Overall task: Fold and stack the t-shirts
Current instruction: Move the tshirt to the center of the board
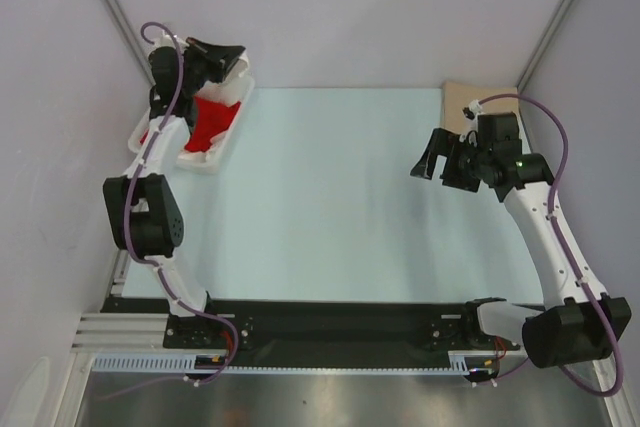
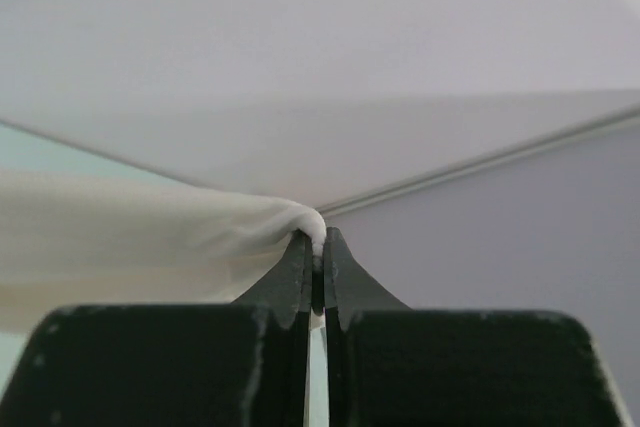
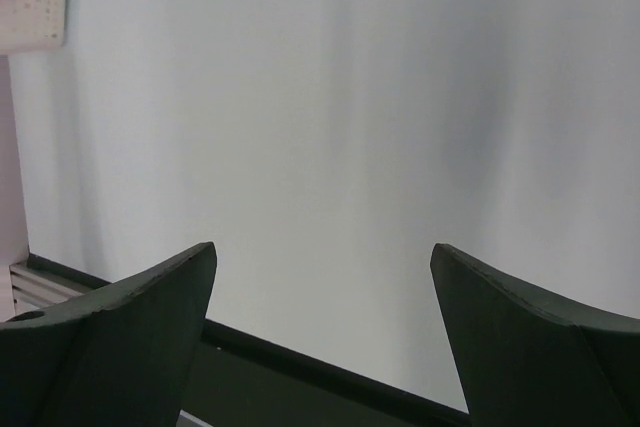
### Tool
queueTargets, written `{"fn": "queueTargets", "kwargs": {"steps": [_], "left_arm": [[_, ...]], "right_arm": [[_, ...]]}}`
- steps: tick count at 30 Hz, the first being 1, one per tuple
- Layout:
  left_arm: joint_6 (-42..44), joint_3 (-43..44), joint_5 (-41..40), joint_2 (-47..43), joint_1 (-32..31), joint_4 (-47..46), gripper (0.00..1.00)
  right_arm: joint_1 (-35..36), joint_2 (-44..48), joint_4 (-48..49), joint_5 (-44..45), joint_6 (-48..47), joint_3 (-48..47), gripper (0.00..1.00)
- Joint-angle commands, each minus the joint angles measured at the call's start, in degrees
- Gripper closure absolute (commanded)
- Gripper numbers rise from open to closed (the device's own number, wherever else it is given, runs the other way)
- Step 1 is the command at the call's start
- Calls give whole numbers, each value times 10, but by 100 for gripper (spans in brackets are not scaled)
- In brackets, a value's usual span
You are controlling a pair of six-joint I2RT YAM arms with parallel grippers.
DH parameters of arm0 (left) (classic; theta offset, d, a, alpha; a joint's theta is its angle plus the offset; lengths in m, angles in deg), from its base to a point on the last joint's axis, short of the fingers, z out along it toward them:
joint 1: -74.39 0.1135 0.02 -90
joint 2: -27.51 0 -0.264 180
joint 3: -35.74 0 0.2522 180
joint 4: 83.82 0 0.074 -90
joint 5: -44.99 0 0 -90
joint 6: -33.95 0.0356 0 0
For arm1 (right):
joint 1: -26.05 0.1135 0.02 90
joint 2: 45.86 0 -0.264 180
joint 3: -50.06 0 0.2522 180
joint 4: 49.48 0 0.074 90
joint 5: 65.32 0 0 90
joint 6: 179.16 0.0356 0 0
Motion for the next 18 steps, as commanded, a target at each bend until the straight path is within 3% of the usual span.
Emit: {"fn": "queueTargets", "kwargs": {"steps": [1, 6, 7, 10, 14, 18], "left_arm": [[-43, 63, 73, -73, -21, -142, 100], [11, 275, 78, -52, -28, -48, 100], [17, 361, 74, -27, -29, -14, 100], [15, 503, 71, 13, -28, 22, 100], [-67, 514, 79, 11, -33, -30, 99], [-1, 468, 138, -55, -109, 68, 100]], "right_arm": [[4, 31, -1, -17, 3, 17, 4], [5, 47, 2, -32, 20, 22, 4], [5, 49, 3, -38, 22, 21, 4], [8, 52, 2, -49, 31, 19, 4], [15, 54, -4, -56, 37, 10, 4], [17, 57, -12, -46, 33, 7, 4]]}}
